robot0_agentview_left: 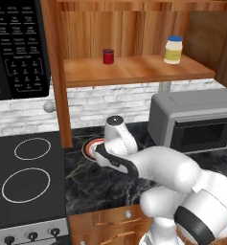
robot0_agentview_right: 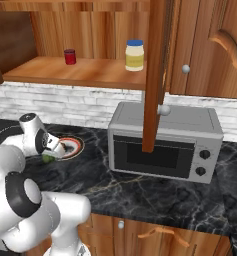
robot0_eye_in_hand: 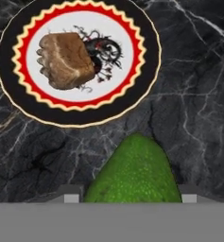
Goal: Pick the avocado and bread from the counter and place them on the plate. Then pick the jam from the cabinet and place it next to the plate. Lastly close the cabinet door.
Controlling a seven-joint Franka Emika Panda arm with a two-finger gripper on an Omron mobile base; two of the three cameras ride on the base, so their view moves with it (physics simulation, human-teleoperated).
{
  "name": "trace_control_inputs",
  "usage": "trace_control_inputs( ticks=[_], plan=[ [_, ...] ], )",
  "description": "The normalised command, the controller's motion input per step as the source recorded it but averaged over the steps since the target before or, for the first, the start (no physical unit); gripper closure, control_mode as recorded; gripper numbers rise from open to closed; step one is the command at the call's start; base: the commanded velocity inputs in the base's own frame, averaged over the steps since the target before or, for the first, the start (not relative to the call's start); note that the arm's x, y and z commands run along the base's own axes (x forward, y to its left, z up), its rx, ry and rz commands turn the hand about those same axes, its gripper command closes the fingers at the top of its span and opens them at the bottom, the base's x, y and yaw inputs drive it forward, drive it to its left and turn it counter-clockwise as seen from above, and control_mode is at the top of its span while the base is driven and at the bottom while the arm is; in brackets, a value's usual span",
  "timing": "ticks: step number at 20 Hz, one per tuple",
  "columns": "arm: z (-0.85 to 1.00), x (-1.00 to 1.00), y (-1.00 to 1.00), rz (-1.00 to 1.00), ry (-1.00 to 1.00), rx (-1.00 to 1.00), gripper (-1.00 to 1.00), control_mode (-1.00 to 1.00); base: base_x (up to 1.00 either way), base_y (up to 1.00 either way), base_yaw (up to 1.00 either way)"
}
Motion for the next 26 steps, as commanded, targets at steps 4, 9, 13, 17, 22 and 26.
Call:
trace_control_inputs(
  ticks=[4, 9, 13, 17, 22, 26],
  plan=[
    [0.4, 0.0, -0.07, -0.01, -0.13, 0.02, 1.0, -1.0, 0.0, 0.0, 0.0],
    [0.35, 0.15, -0.16, 0.0, -0.09, 0.05, 1.0, -1.0, 0.0, 0.0, 0.0],
    [0.22, 0.28, -0.16, 0.0, 0.0, 0.09, 1.0, -1.0, 0.0, 0.0, 0.0],
    [0.18, 0.36, -0.04, 0.0, 0.0, 0.07, 1.0, -1.0, 0.0, 0.0, 0.0],
    [0.08, 0.34, 0.0, 0.0, 0.0, 0.04, 1.0, -1.0, 0.0, 0.0, 0.0],
    [0.0, 0.36, 0.0, 0.0, 0.0, 0.0, 1.0, -1.0, 0.0, 0.0, 0.0]
  ],
)
